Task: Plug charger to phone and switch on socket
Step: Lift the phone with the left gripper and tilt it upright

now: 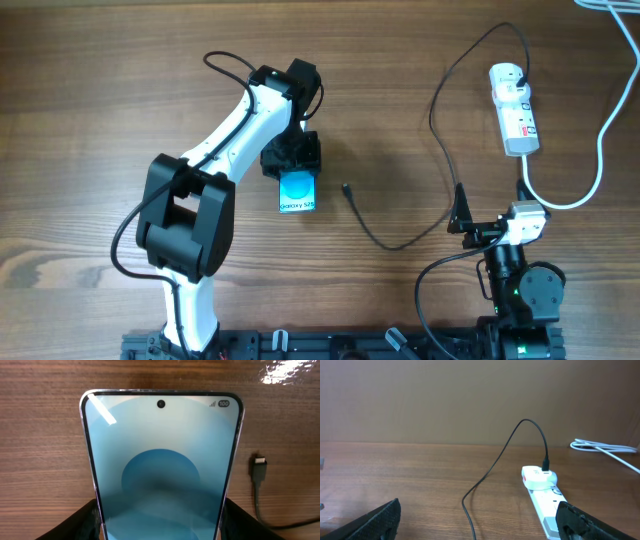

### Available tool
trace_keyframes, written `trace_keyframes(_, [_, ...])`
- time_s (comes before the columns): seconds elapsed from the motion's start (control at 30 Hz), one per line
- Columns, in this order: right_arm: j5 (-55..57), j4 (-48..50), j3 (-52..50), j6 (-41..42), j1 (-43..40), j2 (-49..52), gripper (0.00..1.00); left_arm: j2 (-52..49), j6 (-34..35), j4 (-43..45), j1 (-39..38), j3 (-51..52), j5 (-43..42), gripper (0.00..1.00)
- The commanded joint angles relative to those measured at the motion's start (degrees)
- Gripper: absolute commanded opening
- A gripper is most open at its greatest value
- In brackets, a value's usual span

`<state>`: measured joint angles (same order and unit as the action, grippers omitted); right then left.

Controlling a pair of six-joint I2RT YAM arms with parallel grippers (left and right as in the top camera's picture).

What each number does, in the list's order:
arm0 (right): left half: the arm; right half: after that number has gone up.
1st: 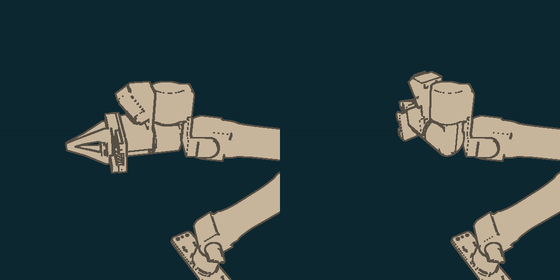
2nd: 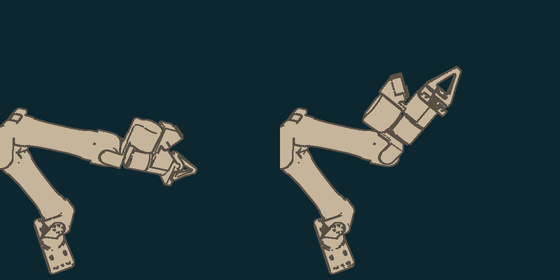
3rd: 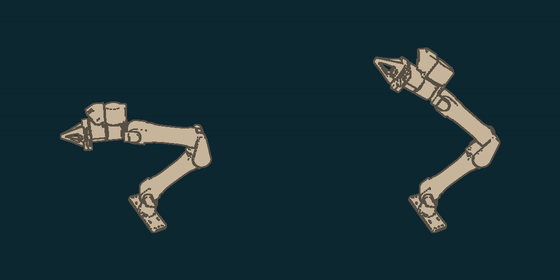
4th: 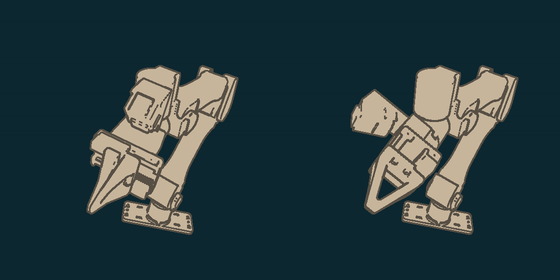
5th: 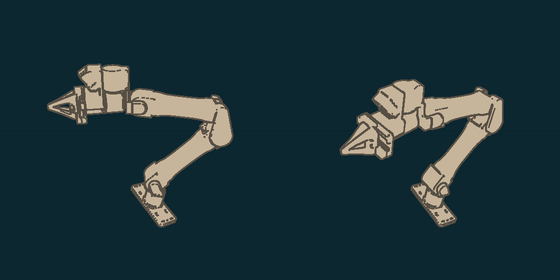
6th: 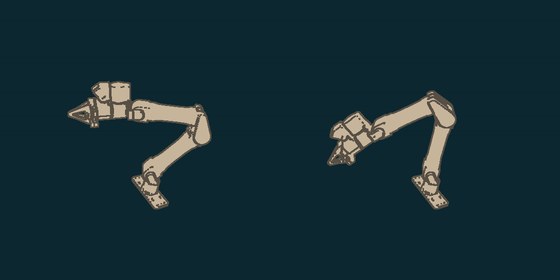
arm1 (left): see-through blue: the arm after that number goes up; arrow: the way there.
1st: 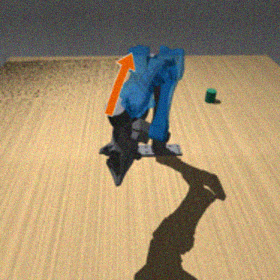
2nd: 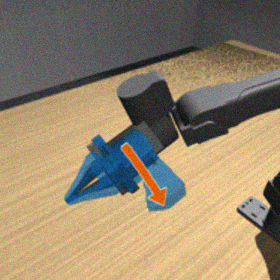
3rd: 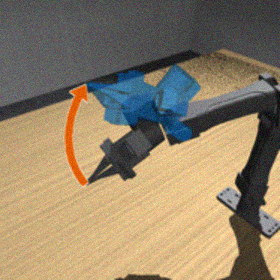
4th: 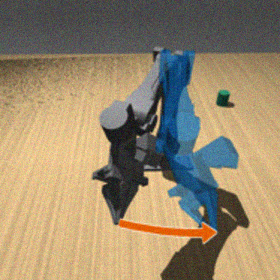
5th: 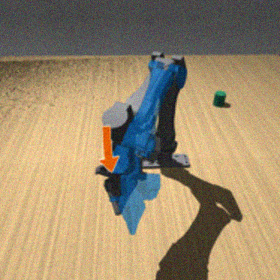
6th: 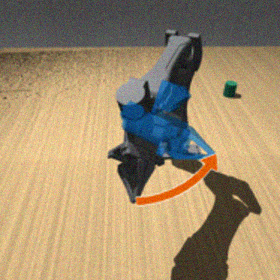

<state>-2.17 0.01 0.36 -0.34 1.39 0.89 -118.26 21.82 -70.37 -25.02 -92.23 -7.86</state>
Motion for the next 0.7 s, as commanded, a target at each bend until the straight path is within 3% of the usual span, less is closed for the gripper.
trace_keyframes(0.0, [-0.9, 0.11, -0.07, -0.79, -0.24, -0.61, 1.0, -0.24, 1.36, -0.66, -0.22, -1.66, -4.63, 0.54])
trace_keyframes(0.3, [-0.9, 0.11, -0.07, -0.76, -0.24, -0.61, 1.0, -0.24, 1.4, -3.72, -0.22, -3.63, -12.81, 0.53])
trace_keyframes(0.53, [-0.9, 0.11, -0.07, -0.79, -0.24, -0.61, 0.99, -0.24, 3.1, -13.33, -0.22, -13.31, -17.53, 0.53])
trace_keyframes(0.67, [-0.9, 0.11, -0.07, -0.79, -0.24, -0.61, 0.99, -0.24, 3.13, -15.82, -0.17, -17.35, -24.72, 0.53])
